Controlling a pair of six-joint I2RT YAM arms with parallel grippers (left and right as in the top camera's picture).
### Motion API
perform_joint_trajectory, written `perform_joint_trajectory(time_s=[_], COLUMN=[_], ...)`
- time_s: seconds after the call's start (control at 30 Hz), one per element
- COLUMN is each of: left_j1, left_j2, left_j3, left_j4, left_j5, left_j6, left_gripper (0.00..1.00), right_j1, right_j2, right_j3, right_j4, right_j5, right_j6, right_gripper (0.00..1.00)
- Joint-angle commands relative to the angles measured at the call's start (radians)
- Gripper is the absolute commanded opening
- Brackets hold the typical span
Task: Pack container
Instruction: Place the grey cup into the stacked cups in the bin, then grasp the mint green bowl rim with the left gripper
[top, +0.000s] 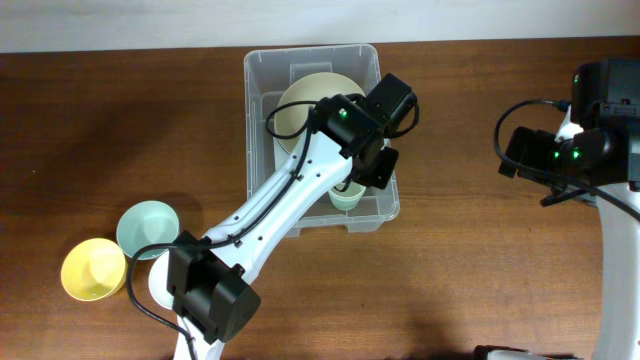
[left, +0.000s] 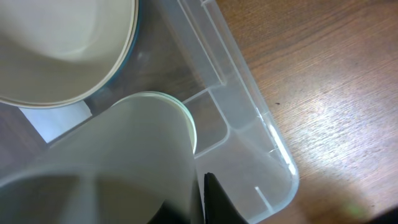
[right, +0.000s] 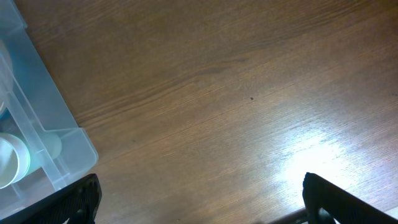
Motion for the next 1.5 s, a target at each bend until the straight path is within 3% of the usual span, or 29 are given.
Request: perform_joint_trajectory(time_s=[0.0, 0.23, 0.5, 0.6, 0.83, 1.03, 1.17, 1.27, 1.3, 1.33, 1.47], left_j1=[0.011, 0.143, 0.612, 0.753, 0.816, 0.909, 0.95, 0.974, 0.974, 0.973, 0.972], left_j2=[0.005, -0.085, -0.304, -0.306, -0.306, -0.299, -0.28, -0.258, -0.249, -0.245, -0.243], left_j3=[-0.002, 0.01, -0.011, -0.135, -0.569, -0.916, -0.963, -0.964, -0.963, -0.963, -0.953], left_j4=[-0.013, -0.1, -0.209, -0.22, 0.031, 0.346, 0.419, 0.463, 0.485, 0.506, 0.57], left_j5=[0.007, -0.187, -0.21, -0.173, -0.078, -0.032, -0.033, -0.029, -0.029, -0.029, -0.017], left_j6=[0.006, -0.093, -0.189, -0.189, -0.224, -0.218, -0.212, -0.172, -0.163, -0.162, -0.162], left_gripper=[0.99, 0.99, 1.0, 1.0, 1.0, 0.99, 0.99, 0.89, 0.66, 0.53, 0.19], right_j1=[-0.004, -0.004, -0.004, -0.004, -0.004, -0.004, -0.004, -0.004, -0.004, -0.004, -0.004], right_j2=[0.002, 0.002, 0.002, 0.002, 0.002, 0.002, 0.002, 0.002, 0.002, 0.002, 0.002], right_j3=[-0.004, -0.004, -0.004, -0.004, -0.004, -0.004, -0.004, -0.004, -0.004, -0.004, -0.004], right_j4=[-0.001, -0.003, -0.001, -0.001, -0.002, -0.002, -0.004, -0.004, -0.004, -0.004, -0.006], right_j5=[0.005, 0.005, 0.005, 0.005, 0.005, 0.005, 0.005, 0.005, 0.005, 0.005, 0.005], right_j6=[0.0, -0.003, -0.003, -0.003, -0.003, -0.003, -0.003, -0.003, -0.003, -0.003, -0.003], right_gripper=[0.99, 0.99, 0.99, 0.99, 0.99, 0.99, 0.99, 0.99, 0.99, 0.99, 0.99])
